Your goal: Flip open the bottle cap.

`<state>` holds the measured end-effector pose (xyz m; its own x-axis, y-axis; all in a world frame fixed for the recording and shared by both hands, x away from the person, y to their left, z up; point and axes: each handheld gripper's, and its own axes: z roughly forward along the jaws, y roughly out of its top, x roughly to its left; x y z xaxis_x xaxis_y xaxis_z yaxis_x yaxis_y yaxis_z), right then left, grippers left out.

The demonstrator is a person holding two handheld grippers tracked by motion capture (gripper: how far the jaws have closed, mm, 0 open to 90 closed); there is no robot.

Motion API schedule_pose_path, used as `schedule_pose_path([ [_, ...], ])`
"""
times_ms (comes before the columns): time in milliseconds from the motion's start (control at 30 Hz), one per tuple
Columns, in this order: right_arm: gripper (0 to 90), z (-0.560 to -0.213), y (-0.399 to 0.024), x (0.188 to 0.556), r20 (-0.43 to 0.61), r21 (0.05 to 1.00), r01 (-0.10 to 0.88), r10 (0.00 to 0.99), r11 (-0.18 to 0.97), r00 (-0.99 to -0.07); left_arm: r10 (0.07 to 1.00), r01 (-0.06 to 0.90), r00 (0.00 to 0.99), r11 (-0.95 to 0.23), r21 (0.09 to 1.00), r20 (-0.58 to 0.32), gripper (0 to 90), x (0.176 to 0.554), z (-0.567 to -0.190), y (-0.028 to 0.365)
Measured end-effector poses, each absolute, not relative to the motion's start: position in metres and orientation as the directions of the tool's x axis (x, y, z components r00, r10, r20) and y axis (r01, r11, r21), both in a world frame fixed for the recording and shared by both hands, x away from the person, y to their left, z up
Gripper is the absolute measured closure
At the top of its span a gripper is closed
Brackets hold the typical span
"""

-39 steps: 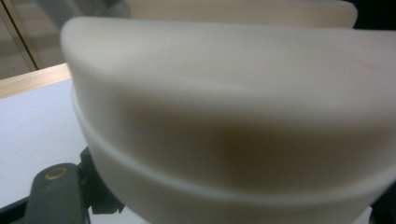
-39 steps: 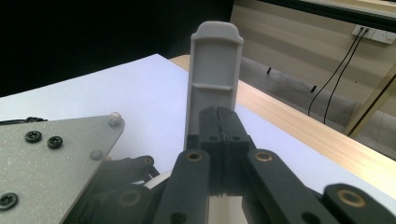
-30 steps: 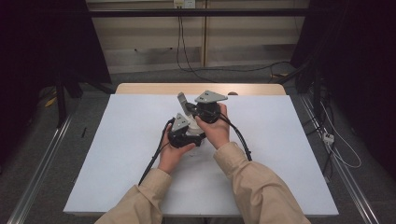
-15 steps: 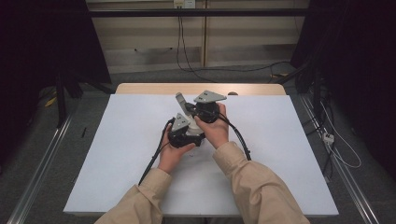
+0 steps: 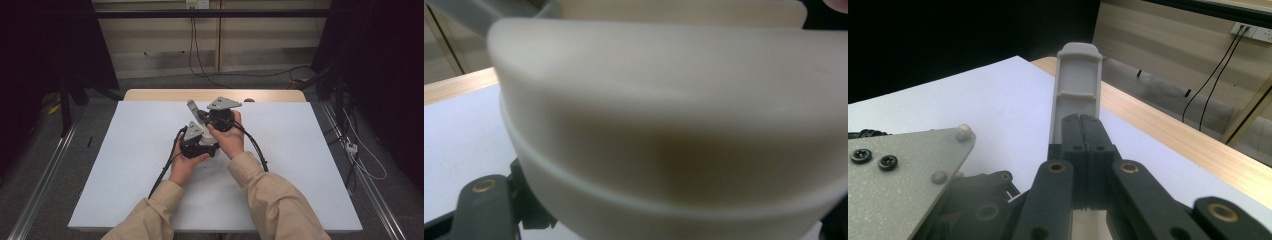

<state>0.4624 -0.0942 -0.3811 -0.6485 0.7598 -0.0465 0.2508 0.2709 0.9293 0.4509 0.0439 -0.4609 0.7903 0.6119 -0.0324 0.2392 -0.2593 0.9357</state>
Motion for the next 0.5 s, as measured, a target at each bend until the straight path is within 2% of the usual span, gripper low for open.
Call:
schedule_pose_path([
  [500, 90.0, -0.3834, -0.0918, 0.4648, -0.035, 0.929, 0.259, 0.758, 0.265, -0.652, 0.613, 0.237, 0.790, -0.263, 0.935, -0.028, 18.7, 0.4510, -0.4608, 0.0441],
])
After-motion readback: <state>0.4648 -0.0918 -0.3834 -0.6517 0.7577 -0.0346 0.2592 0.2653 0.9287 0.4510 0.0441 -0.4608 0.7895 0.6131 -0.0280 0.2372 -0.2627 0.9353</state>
